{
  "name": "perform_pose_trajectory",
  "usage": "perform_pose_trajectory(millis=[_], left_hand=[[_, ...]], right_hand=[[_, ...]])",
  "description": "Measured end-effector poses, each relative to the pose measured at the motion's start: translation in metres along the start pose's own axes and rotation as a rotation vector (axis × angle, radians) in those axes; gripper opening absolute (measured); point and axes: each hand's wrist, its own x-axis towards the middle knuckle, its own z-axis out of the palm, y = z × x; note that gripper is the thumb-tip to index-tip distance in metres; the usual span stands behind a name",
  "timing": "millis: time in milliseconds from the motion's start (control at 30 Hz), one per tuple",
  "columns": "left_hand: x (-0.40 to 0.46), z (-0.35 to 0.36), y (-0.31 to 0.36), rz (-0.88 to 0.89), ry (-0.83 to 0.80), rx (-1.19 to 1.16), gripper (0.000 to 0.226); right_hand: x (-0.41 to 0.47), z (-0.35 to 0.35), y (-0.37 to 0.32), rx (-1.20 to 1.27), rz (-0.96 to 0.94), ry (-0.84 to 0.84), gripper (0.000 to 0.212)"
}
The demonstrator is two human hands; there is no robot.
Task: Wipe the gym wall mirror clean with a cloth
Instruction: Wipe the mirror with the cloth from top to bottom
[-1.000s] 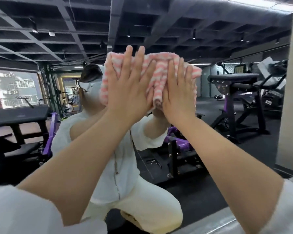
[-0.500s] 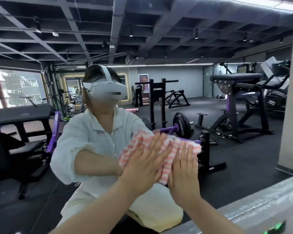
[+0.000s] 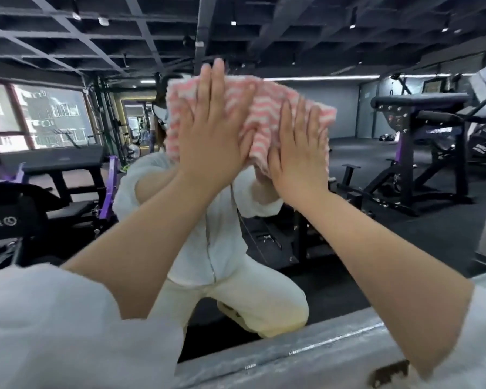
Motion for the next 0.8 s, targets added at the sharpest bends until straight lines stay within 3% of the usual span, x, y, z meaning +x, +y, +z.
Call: perform_pose_trajectory(millis=[133,267,400,500,600,633,733,800], left_hand=[[-0.048,0.024,0.017,0.163,-0.037,-0.026,0.063],[-0.128,0.061,0.051,0.399,-0.104,0.182,0.065],[-0.231,0.086,0.086,0.669,-0.418,0.248,0.081],[-0.275,0.081,0.096,0.687,-0.644,0.210,0.088],[-0.263,0.077,0.094,0.739,-0.837,0.206,0.076],[-0.249,0.075,0.093,0.699,-0.847,0.180,0.072],[-0.200,0.078,0.087,0.518,-0.436,0.047,0.064],[-0.173,0.076,0.084,0.449,-0.251,0.025,0.060]], right_hand=[[-0.052,0.037,0.025,0.027,-0.030,0.012,0.069],[-0.147,0.093,0.062,-0.007,0.023,-0.027,0.065],[-0.256,0.134,0.086,-0.010,0.066,-0.215,0.071],[-0.299,0.137,0.096,0.077,0.013,-0.316,0.074],[-0.286,0.125,0.094,0.175,0.082,-0.364,0.075],[-0.275,0.120,0.090,0.225,0.125,-0.364,0.074],[-0.230,0.102,0.080,0.345,0.188,-0.252,0.070],[-0.198,0.091,0.078,0.370,0.216,-0.161,0.068]])
